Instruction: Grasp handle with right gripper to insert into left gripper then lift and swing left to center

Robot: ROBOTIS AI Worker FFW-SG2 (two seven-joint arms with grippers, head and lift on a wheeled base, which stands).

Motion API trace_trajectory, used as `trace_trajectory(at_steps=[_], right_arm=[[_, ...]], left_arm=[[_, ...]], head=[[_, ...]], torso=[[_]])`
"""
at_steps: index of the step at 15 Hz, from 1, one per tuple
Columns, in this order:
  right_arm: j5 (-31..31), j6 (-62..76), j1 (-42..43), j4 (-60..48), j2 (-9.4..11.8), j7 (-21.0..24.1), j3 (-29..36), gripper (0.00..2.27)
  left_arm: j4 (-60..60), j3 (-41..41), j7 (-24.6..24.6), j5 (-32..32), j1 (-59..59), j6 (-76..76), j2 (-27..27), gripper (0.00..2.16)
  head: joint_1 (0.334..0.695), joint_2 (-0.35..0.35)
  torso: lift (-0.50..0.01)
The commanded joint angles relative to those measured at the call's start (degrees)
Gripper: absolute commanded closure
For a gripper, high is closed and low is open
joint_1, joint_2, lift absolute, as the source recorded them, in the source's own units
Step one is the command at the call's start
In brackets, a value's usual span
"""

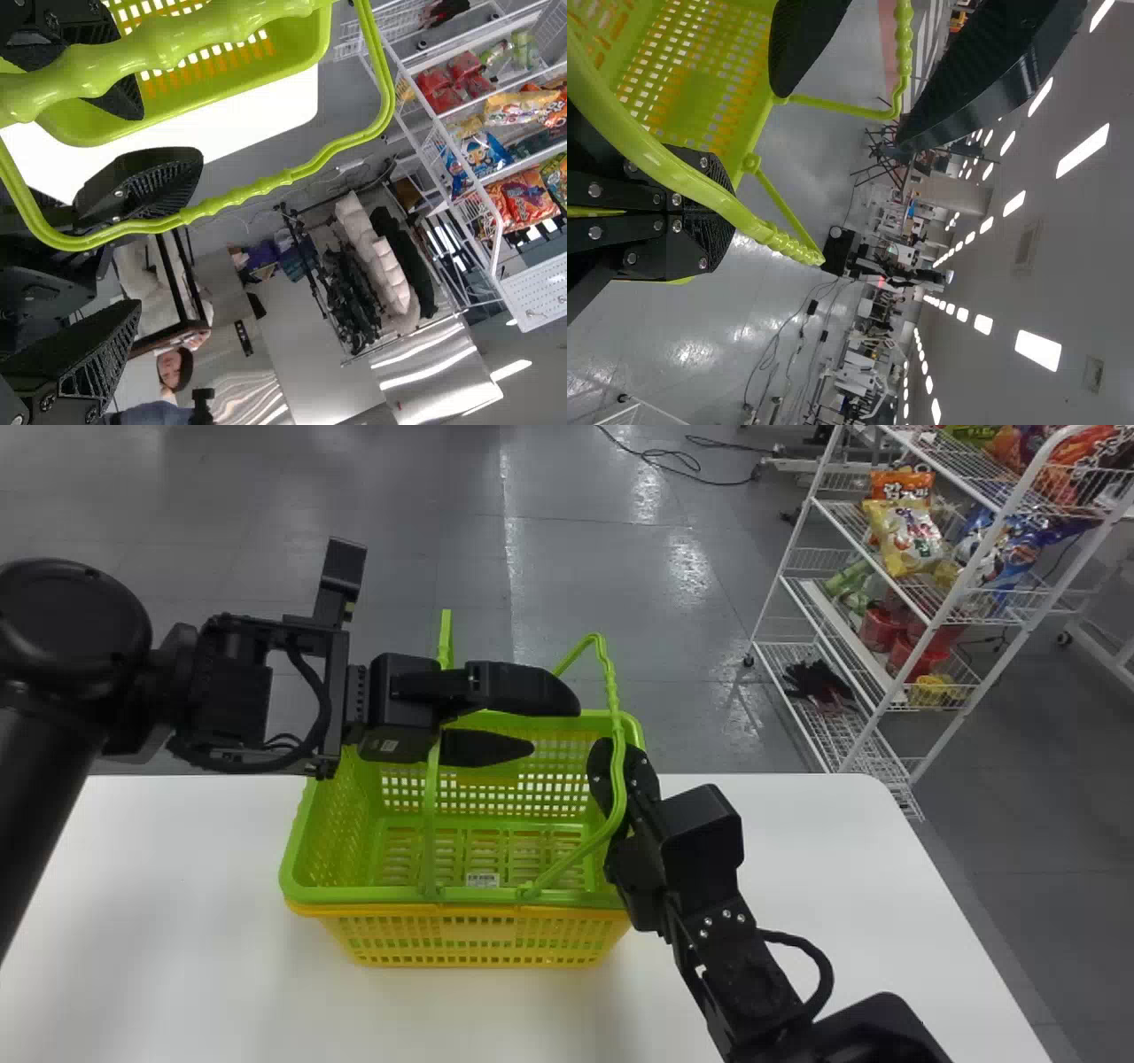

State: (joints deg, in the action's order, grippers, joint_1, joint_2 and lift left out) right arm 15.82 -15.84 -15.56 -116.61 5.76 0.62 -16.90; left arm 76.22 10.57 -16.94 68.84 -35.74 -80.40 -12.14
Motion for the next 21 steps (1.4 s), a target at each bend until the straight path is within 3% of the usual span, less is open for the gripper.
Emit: trace_trajectory(at_steps=[1, 8, 15, 21], right_arm=[[0.5, -0.1, -0.2, -0.4, 0.0, 0.1, -1.0, 2.25], [3.4, -3.8, -2.7, -6.4, 0.8, -0.3, -5.3, 2.25], [4.7, -11.2, -8.6, -16.6, 4.3, -1.0, -5.9, 2.25], [5.5, -14.7, -6.3, -16.1, 4.3, -1.8, -8.3, 2.25]], left_arm=[[-0.5, 0.1, 0.1, -0.4, -0.1, 0.1, 0.1, 0.05], [-1.0, 0.1, -0.1, -0.9, -0.5, 0.3, 0.1, 0.05], [-1.7, 0.1, -0.5, -0.8, -1.3, 0.5, -0.3, 0.05], [-1.9, 0.1, -0.5, -0.8, -1.3, 0.6, 0.0, 0.05]], head=[[0.695, -0.125], [0.695, -0.093], [0.695, -0.095], [0.695, -0.090]], torso=[[-0.093], [-0.093], [-0.093], [-0.093]])
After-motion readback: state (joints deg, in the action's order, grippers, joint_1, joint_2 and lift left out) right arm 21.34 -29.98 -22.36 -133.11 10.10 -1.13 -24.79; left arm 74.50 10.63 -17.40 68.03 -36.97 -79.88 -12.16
